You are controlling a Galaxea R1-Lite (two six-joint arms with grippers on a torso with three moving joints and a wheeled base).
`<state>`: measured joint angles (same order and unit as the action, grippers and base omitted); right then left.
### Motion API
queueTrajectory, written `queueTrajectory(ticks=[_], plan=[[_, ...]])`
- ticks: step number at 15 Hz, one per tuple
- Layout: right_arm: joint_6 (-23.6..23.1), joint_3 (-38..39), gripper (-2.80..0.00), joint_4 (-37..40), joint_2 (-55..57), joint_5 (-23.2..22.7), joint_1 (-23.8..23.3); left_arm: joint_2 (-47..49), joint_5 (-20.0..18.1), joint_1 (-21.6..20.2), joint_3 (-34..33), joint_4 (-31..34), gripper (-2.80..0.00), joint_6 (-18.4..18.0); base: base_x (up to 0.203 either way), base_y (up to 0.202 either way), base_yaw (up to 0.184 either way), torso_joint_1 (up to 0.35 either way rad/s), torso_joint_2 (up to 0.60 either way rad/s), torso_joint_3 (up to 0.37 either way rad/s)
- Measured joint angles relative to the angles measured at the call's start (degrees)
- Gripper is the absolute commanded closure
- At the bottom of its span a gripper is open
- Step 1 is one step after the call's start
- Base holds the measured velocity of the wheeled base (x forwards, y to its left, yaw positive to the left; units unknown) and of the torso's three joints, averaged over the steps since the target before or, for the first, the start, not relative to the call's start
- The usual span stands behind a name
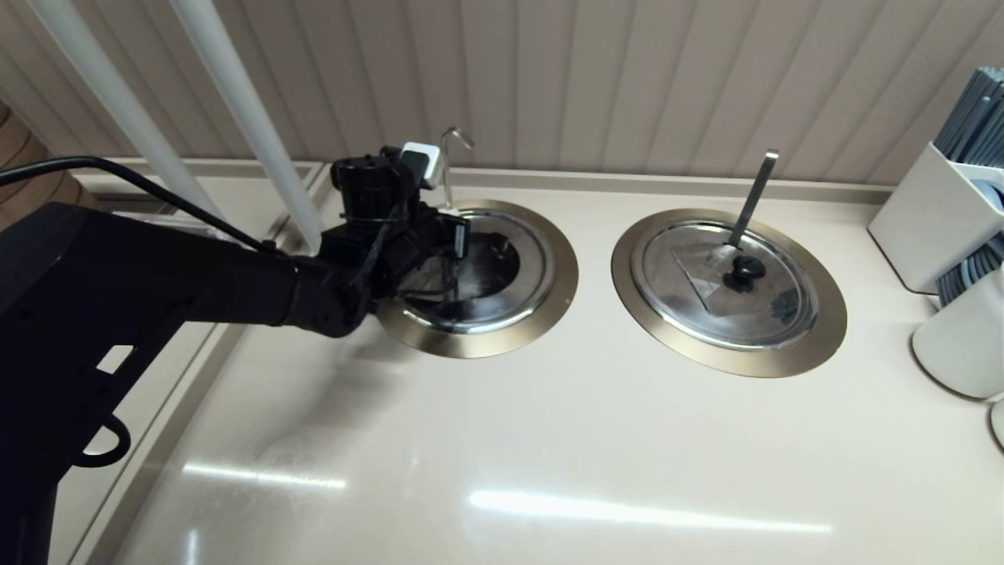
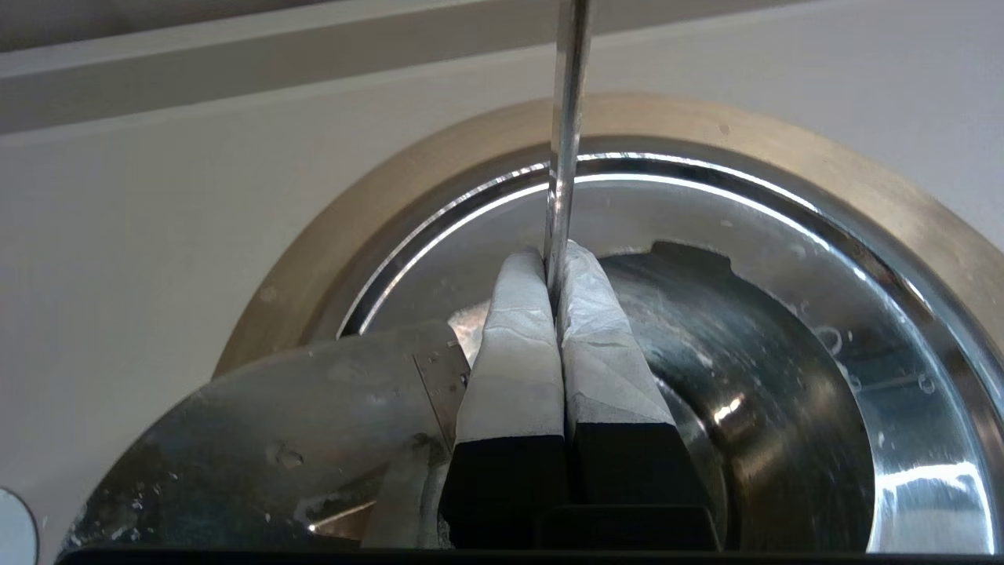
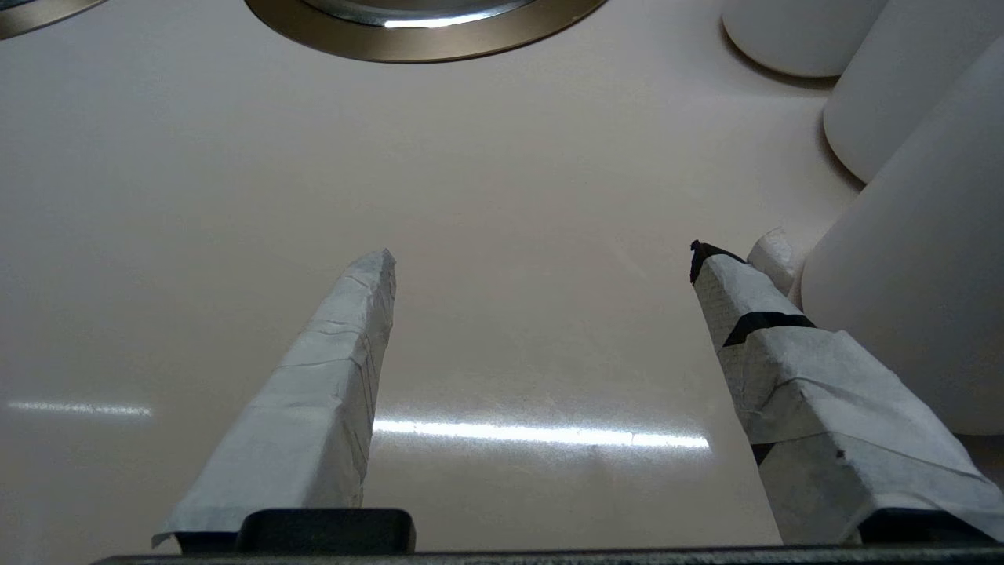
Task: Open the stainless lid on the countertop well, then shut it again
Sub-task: Stir with a spoon
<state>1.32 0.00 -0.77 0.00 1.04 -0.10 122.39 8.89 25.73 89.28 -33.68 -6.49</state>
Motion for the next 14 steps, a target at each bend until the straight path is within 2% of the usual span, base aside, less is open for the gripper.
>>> queueTrajectory(ticks=[3,14], plan=[[-0.01,0.0,-2.8,0.0,0.0,0.01,0.0,2.02,0.06,0.41,4.16,0.44,0.0,1.04,0.0,0.0,0.0,0.0,0.0,0.0],[0.0,0.0,-2.8,0.0,0.0,0.0,0.0,10.45,-0.08,2.7,15.84,2.42,0.0,0.98,0.0,0.0,0.0,0.0,0.0,0.0]])
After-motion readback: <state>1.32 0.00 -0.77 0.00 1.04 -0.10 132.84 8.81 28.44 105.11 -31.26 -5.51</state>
